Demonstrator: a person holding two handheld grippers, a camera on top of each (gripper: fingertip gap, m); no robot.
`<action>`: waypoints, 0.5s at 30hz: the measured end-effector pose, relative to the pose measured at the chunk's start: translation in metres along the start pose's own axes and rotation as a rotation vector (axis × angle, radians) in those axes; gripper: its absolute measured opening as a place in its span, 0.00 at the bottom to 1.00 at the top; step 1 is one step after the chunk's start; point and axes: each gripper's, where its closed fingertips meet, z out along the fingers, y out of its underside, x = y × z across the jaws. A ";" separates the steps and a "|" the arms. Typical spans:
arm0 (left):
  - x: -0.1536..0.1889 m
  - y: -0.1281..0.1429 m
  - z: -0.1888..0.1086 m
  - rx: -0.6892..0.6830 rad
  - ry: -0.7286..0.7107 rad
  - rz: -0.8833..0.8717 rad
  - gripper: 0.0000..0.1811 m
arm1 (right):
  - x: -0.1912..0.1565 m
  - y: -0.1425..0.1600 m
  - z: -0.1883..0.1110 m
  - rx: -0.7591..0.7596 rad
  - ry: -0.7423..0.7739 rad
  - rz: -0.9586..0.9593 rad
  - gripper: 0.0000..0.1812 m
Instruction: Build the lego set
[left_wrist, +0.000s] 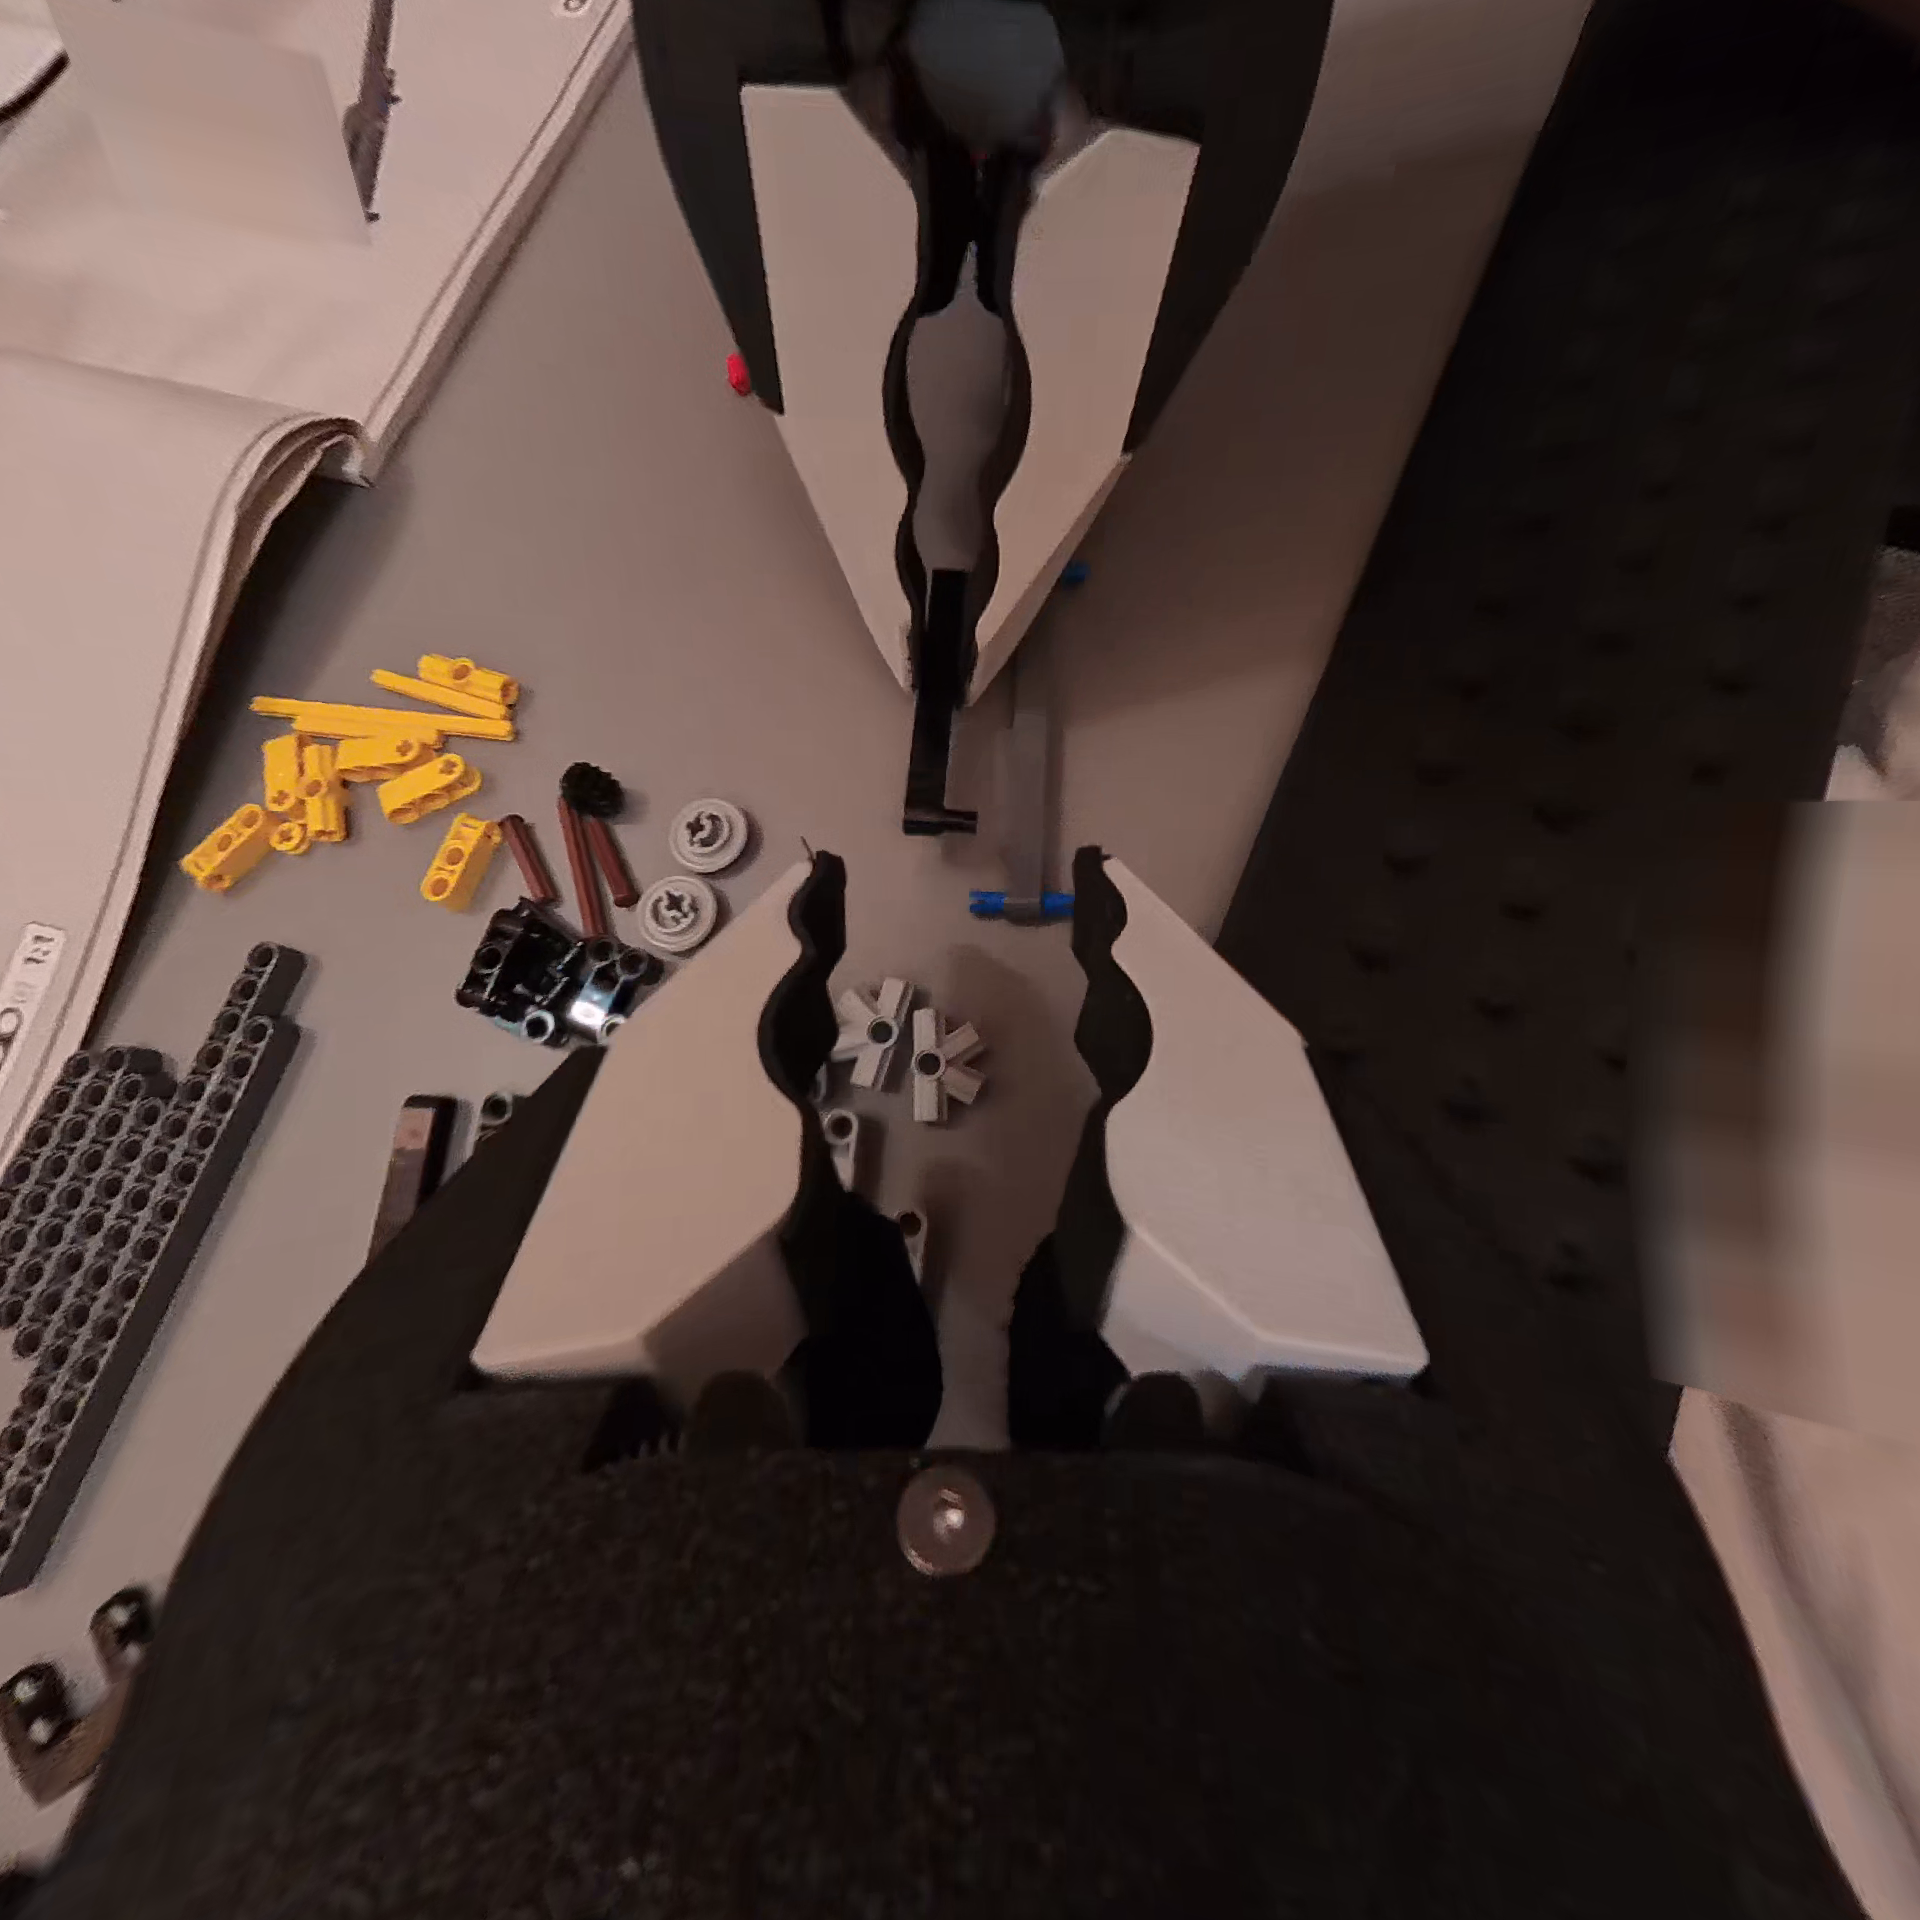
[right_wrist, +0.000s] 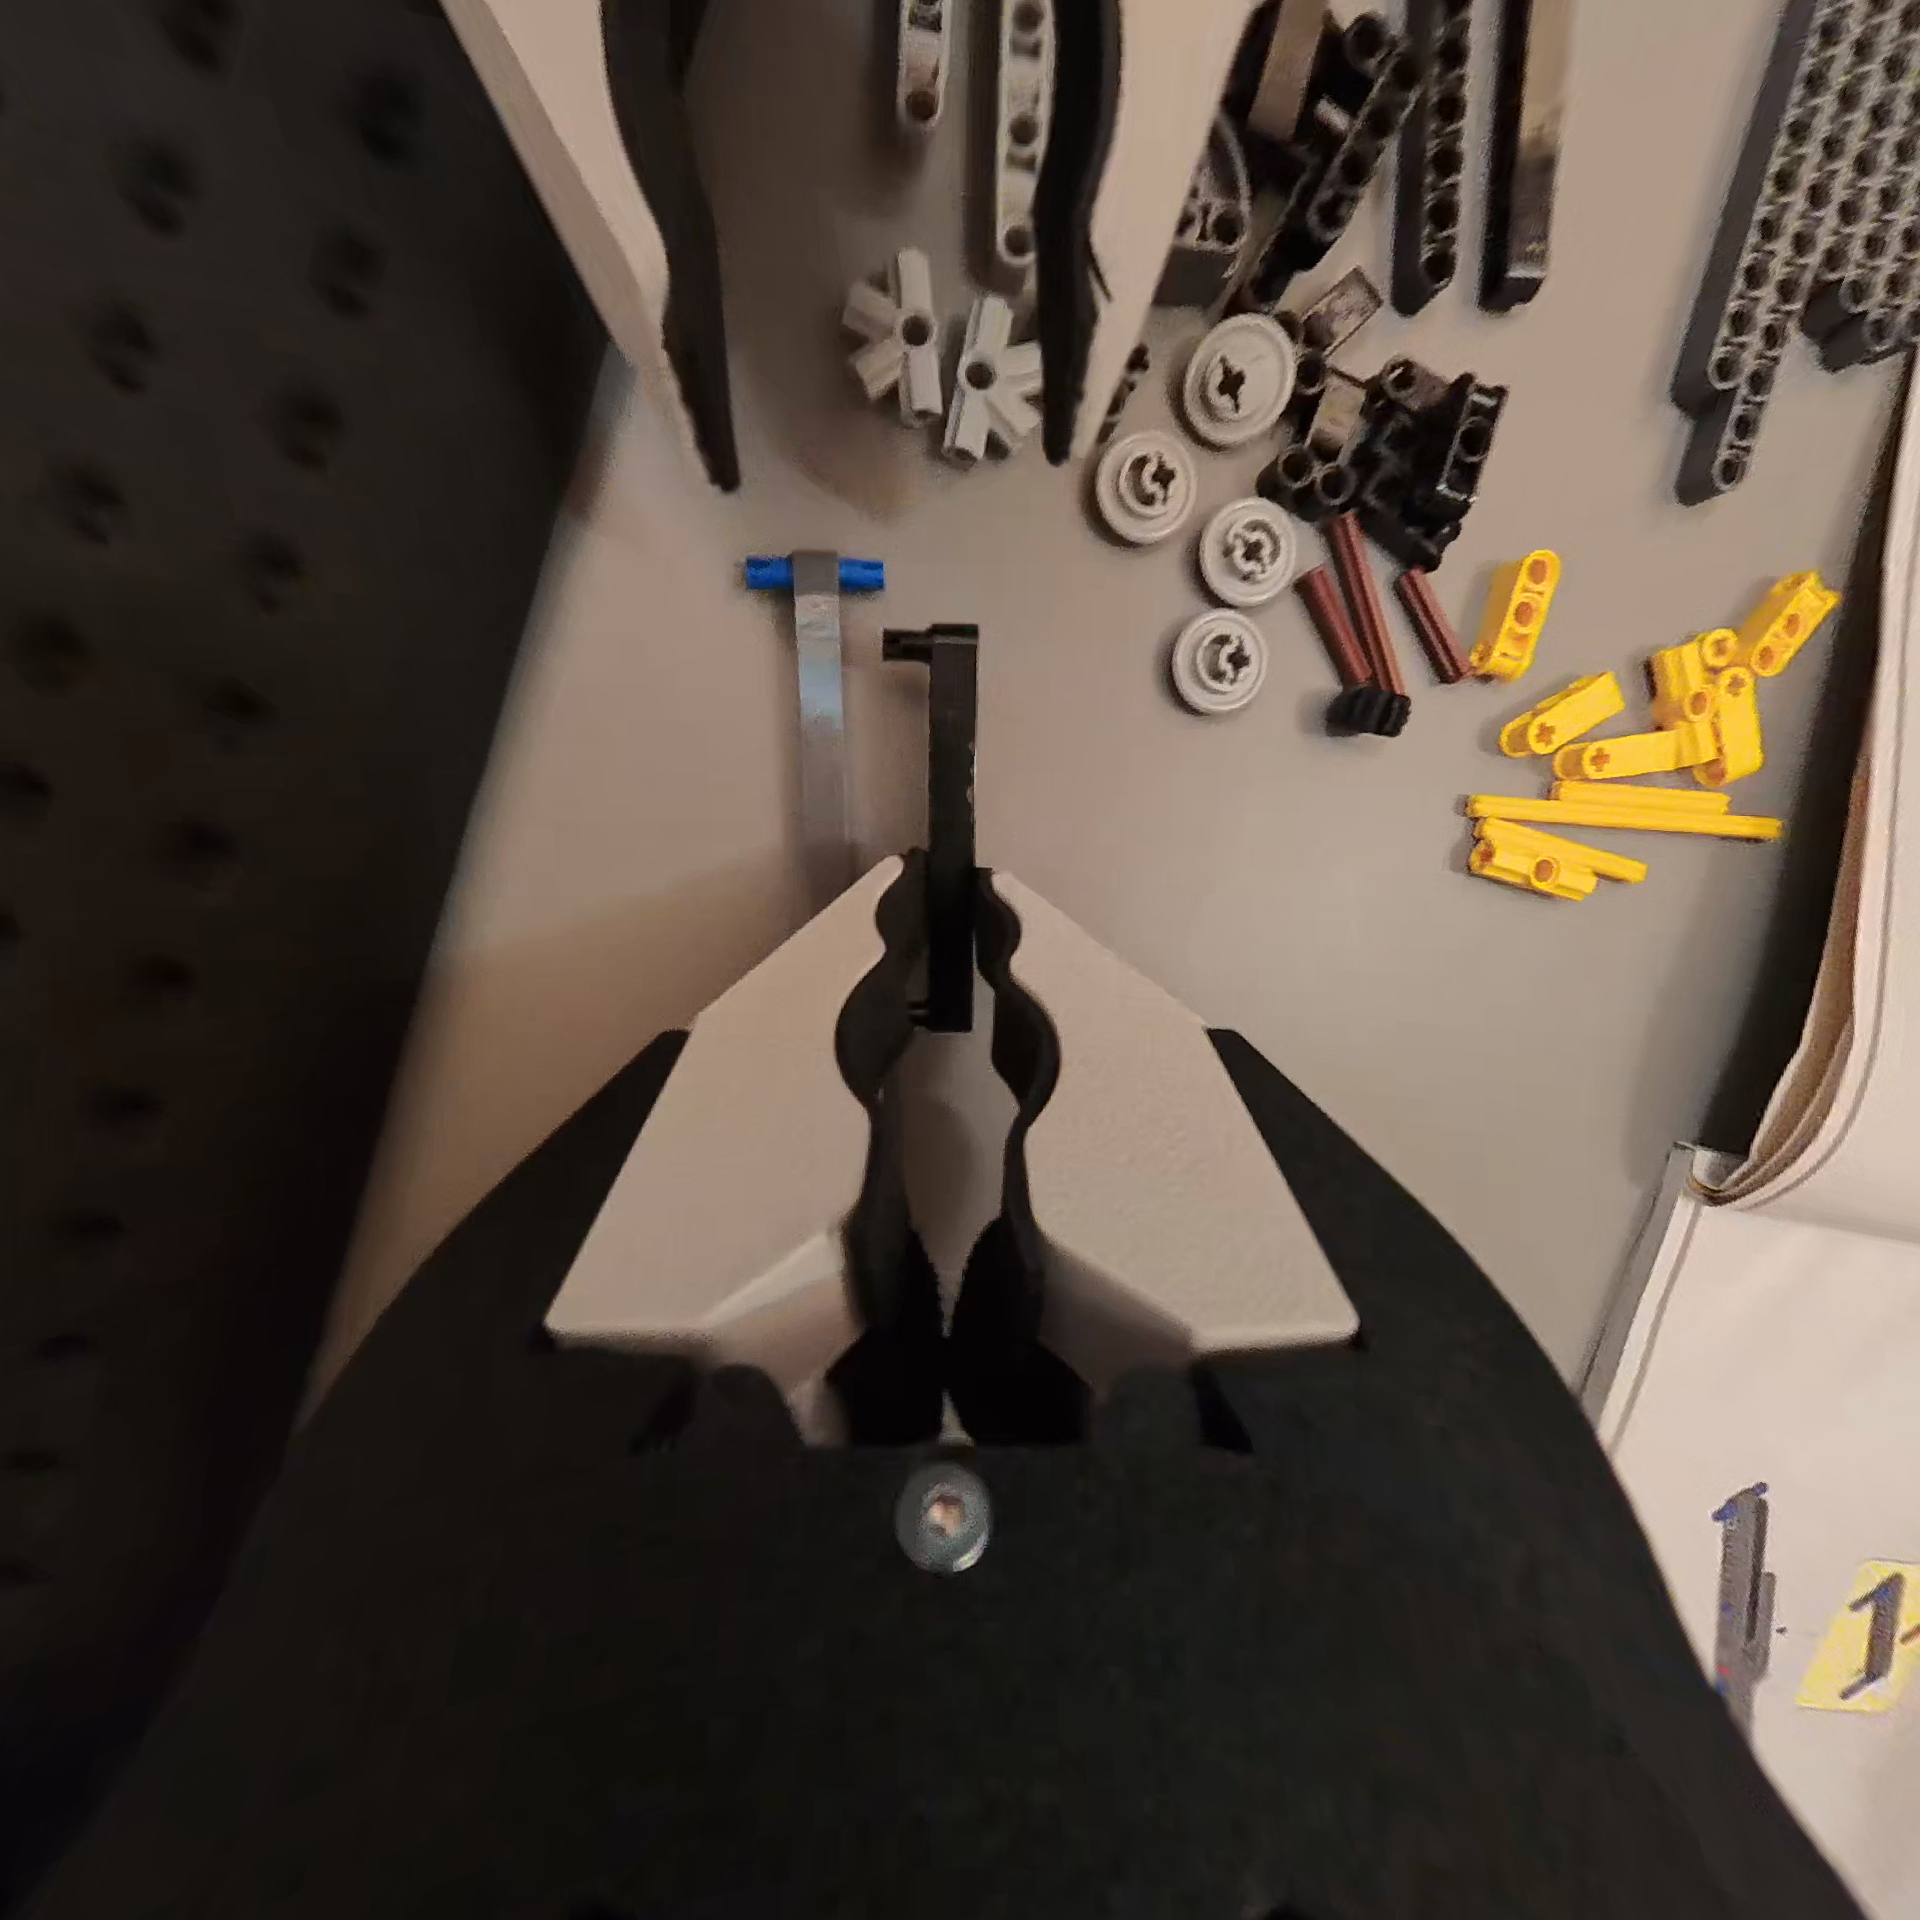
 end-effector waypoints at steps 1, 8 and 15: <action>0.002 -0.002 0.003 0.004 0.015 -0.007 0.24 | -0.001 0.001 0.001 -0.014 -0.019 -0.006 0.04; 0.003 -0.001 0.018 -0.022 0.067 -0.044 0.22 | -0.008 -0.004 0.002 -0.008 -0.151 0.042 0.04; 0.010 0.006 0.029 -0.087 0.093 -0.018 0.21 | -0.009 -0.008 0.005 0.015 -0.146 0.042 0.06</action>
